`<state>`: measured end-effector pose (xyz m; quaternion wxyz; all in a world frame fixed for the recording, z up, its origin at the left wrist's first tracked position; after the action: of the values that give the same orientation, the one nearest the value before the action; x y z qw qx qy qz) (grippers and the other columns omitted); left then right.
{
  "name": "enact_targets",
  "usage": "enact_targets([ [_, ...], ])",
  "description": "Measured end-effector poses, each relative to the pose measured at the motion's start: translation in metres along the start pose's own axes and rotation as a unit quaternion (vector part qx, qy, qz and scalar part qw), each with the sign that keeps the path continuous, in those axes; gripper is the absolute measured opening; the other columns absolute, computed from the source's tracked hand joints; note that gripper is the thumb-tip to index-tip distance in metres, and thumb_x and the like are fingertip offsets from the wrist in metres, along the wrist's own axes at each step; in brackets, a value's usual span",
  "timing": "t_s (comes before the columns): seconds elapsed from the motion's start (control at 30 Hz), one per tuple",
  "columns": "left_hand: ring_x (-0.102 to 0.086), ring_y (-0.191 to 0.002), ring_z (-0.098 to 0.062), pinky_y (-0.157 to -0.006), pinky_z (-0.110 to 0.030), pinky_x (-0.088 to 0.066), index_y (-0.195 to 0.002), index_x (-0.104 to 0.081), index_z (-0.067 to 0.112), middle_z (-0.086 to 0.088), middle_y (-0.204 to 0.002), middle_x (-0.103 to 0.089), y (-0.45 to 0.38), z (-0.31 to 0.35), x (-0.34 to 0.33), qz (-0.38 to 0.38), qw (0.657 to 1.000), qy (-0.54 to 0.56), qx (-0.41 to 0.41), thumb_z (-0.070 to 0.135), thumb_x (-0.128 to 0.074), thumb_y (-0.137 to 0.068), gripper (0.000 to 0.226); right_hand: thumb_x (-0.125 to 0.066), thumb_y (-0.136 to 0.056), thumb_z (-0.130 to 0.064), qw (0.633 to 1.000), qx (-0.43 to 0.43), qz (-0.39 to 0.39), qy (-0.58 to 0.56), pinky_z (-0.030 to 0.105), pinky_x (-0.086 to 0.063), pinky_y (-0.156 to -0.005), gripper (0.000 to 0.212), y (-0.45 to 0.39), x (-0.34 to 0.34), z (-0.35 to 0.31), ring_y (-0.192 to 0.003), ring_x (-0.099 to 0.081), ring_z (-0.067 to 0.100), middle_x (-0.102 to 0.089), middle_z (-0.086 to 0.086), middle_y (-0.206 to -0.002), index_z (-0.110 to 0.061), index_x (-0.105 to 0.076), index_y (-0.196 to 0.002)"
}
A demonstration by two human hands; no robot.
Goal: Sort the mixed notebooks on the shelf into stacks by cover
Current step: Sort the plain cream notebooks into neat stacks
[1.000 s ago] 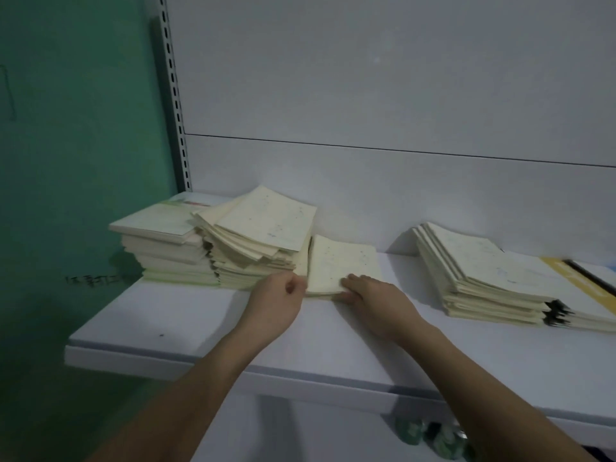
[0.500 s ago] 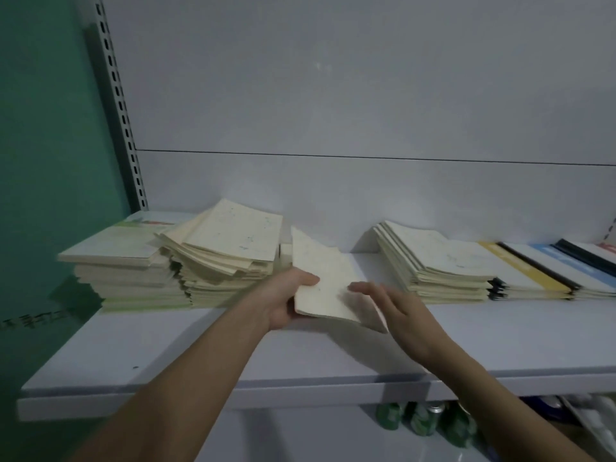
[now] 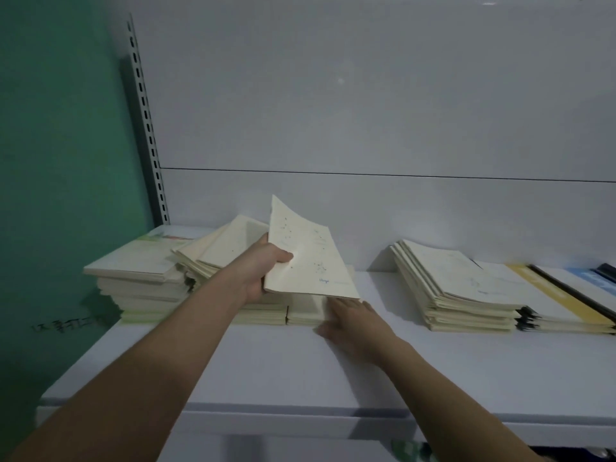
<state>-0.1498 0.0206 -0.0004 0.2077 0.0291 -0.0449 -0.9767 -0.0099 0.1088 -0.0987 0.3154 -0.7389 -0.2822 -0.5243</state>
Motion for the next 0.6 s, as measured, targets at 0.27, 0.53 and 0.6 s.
enact_targets([
  [0.27,-0.064,-0.106,-0.026,-0.086,-0.044,-0.054,-0.132,-0.047,0.026,-0.003,-0.120,-0.065,0.000,-0.009,0.025,0.020,1.000,0.005,0.013,0.003,-0.046,-0.097,0.043,-0.039,-0.101,-0.047,1.000,-0.005,0.015,0.023,0.033,-0.045,-0.081,0.036,0.004,0.022,0.019,-0.103,-0.061,0.027,-0.066,0.005,-0.118,-0.027,-0.062,-0.119],
  [0.53,-0.065,-0.085,-0.022,-0.058,-0.031,-0.055,-0.117,-0.054,0.020,-0.007,-0.100,-0.067,0.012,-0.004,0.029,0.029,0.999,-0.002,0.037,0.003,-0.046,-0.095,0.028,-0.036,-0.104,-0.033,0.916,-0.118,0.284,-0.259,0.031,-0.036,-0.056,0.041,0.026,0.090,0.055,-0.064,-0.052,0.024,-0.056,0.003,-0.068,-0.013,-0.054,-0.073],
  [0.6,-0.066,-0.087,-0.023,-0.054,-0.031,-0.056,-0.125,-0.052,0.019,-0.008,-0.103,-0.068,0.012,-0.008,0.025,0.030,0.998,-0.002,0.048,0.007,-0.048,-0.098,0.030,-0.036,-0.104,-0.032,0.903,-0.108,0.309,-0.277,0.028,-0.036,-0.057,0.037,0.029,0.100,0.042,-0.065,-0.052,0.019,-0.056,0.000,-0.070,-0.017,-0.053,-0.075],
])
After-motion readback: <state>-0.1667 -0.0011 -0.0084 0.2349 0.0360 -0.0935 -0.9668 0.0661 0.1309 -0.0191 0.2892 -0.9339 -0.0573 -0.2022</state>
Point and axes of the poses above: each hand's wrist, its own y-axis away from the middle knuckle, its own x-axis out of the back of the hand, z = x × y, the point moved 6 cm from there along -y, towards the middle knuckle
